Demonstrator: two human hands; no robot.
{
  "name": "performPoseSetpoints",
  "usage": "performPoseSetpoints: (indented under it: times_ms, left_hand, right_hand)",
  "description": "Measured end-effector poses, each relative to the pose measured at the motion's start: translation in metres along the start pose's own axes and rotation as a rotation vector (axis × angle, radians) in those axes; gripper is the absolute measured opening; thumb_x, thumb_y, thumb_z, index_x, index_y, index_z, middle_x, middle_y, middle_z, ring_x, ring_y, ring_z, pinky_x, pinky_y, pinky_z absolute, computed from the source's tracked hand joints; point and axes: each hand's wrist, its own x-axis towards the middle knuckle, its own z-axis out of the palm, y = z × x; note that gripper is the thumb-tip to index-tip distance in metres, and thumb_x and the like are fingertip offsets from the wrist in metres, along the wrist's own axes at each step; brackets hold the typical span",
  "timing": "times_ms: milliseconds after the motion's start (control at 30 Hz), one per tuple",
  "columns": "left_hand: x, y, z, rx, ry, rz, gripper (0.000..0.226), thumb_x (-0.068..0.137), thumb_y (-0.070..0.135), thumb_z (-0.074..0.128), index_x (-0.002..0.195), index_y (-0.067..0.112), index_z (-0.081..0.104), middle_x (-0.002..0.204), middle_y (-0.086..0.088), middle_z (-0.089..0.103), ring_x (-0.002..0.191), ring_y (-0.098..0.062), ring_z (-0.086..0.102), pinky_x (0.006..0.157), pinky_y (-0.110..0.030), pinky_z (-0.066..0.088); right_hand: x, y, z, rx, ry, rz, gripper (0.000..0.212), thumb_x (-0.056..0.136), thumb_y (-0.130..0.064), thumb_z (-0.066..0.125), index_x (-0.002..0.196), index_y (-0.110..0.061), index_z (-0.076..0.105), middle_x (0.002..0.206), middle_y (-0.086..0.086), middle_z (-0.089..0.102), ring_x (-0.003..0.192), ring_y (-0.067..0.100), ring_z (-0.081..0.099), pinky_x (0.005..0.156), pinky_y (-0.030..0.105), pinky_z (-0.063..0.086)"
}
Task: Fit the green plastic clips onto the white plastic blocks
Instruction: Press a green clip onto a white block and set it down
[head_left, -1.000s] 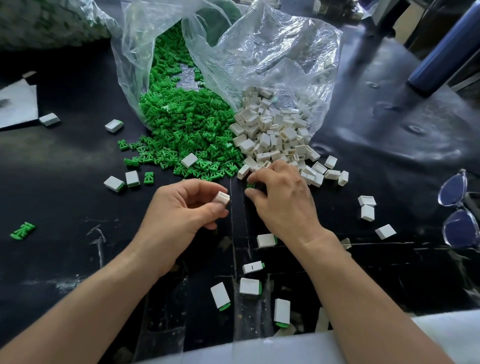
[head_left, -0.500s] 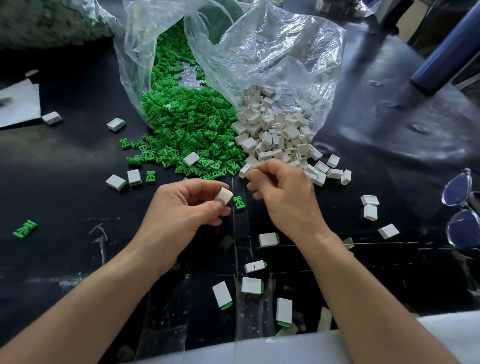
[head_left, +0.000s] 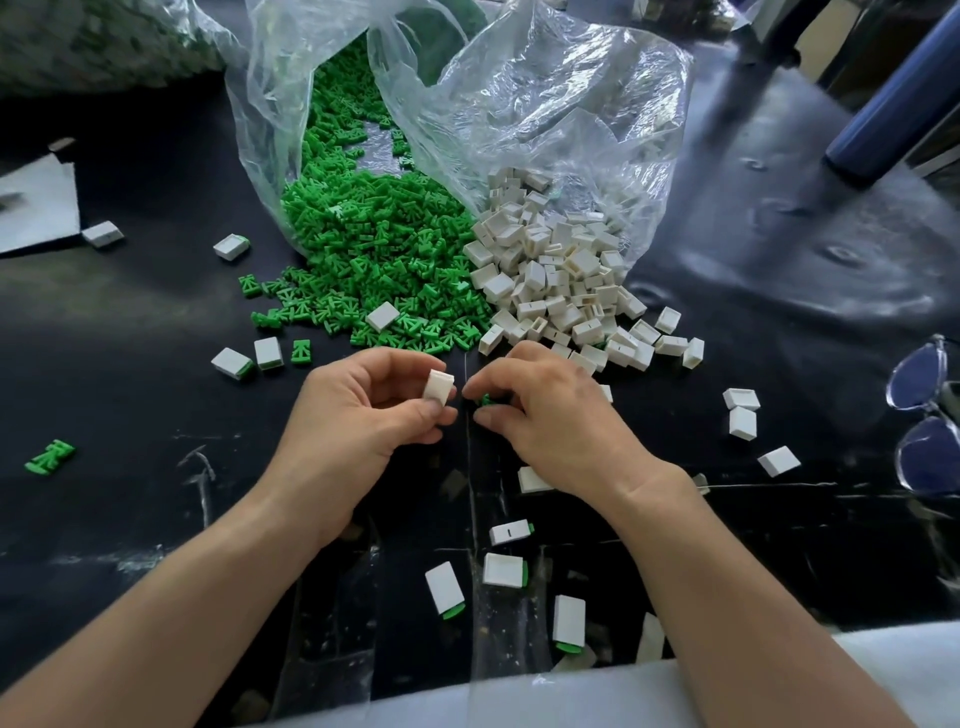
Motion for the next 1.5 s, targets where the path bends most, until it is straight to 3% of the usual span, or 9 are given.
performPoseSetpoints:
  times_ms: [133,233,333,467,867,1367,1500]
  left_hand:
    - [-0.0004,-0.0008,0.0002,-0.01,-0.008,-0.001,0.023,0.077,-0.011,0.062,0.083,0.011,0.066,0.074,-0.004,0.073,0.065,-0.01,0.069,0.055,-0.016,0.053]
    - [-0.0004,-0.001,-0.0008,-0.006,-0.015,0.011,0.022,0.077,-0.008,0.063,0.08,0.013,0.069,0.074,-0.004,0.073,0.064,-0.01,0.069,0.055,-0.016,0.052]
    - [-0.0003,-0.0012,-0.001,0.002,-0.015,0.014,0.023,0.078,-0.004,0.064,0.075,0.018,0.072,0.07,-0.003,0.072,0.063,-0.01,0.067,0.054,-0.016,0.052]
    - [-0.0002,-0.0011,-0.0009,0.019,-0.016,0.01,0.018,0.078,-0.003,0.065,0.079,0.014,0.071,0.069,-0.002,0.071,0.062,-0.008,0.066,0.054,-0.015,0.051]
    - [-0.0004,-0.0013,-0.001,0.054,-0.02,0.027,0.01,0.076,0.006,0.067,0.08,0.014,0.071,0.067,0.001,0.071,0.059,-0.004,0.063,0.052,-0.013,0.049]
    - [-0.0001,-0.0009,-0.0006,0.092,0.001,0.048,0.008,0.07,0.012,0.071,0.078,0.014,0.071,0.06,0.003,0.069,0.055,-0.001,0.059,0.05,-0.012,0.047]
    - [-0.0006,-0.0002,-0.0006,0.092,0.004,0.053,0.01,0.067,0.015,0.071,0.077,0.015,0.072,0.061,0.001,0.069,0.055,-0.001,0.059,0.05,-0.013,0.047]
  right_hand:
    - [0.002,0.0025,0.0023,0.028,0.069,-0.016,0.019,0.092,-0.024,0.053,0.099,-0.014,0.068,0.092,-0.001,0.056,0.087,0.014,0.053,0.08,0.028,0.039]
    - [0.0031,0.0018,-0.001,0.318,0.14,0.069,0.02,0.092,-0.022,0.053,0.083,-0.011,0.066,0.069,0.0,0.059,0.066,0.01,0.054,0.066,0.03,0.045]
    - [0.0035,0.0015,-0.003,0.664,0.142,0.135,0.021,0.093,-0.014,0.051,0.078,-0.022,0.064,0.059,-0.009,0.059,0.053,0.001,0.056,0.051,0.016,0.045]
    - [0.0042,0.0008,-0.0026,0.869,0.08,0.139,0.023,0.093,-0.003,0.048,0.083,-0.019,0.061,0.059,-0.008,0.062,0.054,0.002,0.06,0.052,0.014,0.047]
    - [-0.0003,-0.0057,-0.0021,0.862,0.006,0.071,0.016,0.09,-0.003,0.054,0.081,-0.016,0.059,0.069,0.002,0.065,0.058,0.007,0.063,0.057,0.019,0.053]
    - [-0.0012,-0.0048,0.0041,0.699,0.004,0.03,0.024,0.089,-0.005,0.056,0.084,-0.028,0.06,0.068,-0.006,0.065,0.061,0.005,0.064,0.058,0.016,0.05]
    - [-0.0022,-0.0053,0.005,0.634,-0.018,0.045,0.023,0.091,-0.01,0.055,0.076,-0.028,0.06,0.065,-0.005,0.063,0.056,0.004,0.062,0.055,0.015,0.05]
